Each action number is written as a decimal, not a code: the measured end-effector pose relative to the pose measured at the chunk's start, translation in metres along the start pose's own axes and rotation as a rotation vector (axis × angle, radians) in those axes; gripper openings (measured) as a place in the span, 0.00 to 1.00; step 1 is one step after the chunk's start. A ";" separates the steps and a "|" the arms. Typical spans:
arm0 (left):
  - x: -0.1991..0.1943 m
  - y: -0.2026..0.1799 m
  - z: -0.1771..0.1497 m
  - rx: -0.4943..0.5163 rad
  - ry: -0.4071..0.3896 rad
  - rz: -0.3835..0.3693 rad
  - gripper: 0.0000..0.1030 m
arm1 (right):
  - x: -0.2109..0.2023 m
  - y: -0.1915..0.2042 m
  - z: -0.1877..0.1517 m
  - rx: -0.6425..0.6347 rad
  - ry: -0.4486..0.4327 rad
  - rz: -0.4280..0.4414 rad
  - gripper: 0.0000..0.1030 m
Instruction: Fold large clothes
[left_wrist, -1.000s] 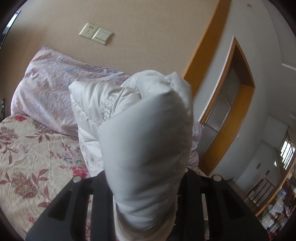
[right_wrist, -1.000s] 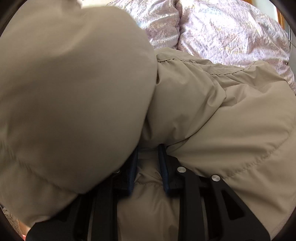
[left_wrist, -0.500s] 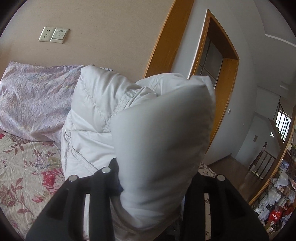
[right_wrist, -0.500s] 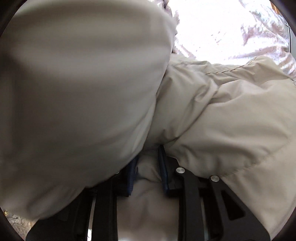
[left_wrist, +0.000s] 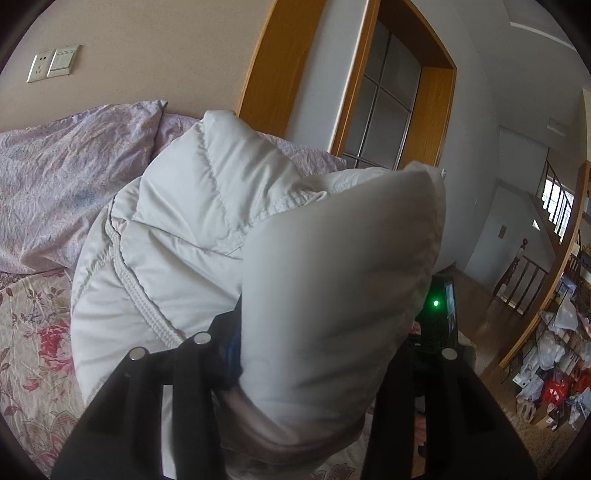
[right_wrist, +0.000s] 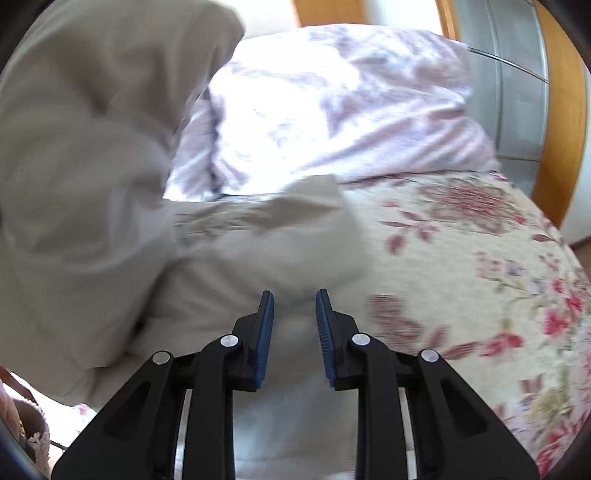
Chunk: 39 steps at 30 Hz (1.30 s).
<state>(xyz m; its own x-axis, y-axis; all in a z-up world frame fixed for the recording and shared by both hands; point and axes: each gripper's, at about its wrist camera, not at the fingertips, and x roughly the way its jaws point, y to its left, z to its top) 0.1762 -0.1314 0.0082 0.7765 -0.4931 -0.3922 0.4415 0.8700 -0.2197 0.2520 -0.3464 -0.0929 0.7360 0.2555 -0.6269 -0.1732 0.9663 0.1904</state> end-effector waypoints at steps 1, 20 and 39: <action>0.007 -0.004 -0.003 0.005 0.015 -0.001 0.44 | 0.000 -0.008 0.000 -0.001 0.004 -0.008 0.27; 0.067 -0.044 -0.036 0.111 0.131 0.036 0.56 | 0.034 -0.101 -0.009 -0.096 0.156 -0.197 0.29; 0.093 -0.081 -0.042 0.208 0.188 0.053 0.79 | 0.042 -0.129 -0.015 -0.071 0.154 -0.209 0.33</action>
<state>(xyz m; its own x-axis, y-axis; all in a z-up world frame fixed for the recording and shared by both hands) 0.1939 -0.2472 -0.0480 0.7124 -0.4207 -0.5617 0.5000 0.8659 -0.0144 0.2956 -0.4600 -0.1551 0.6532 0.0466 -0.7557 -0.0772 0.9970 -0.0052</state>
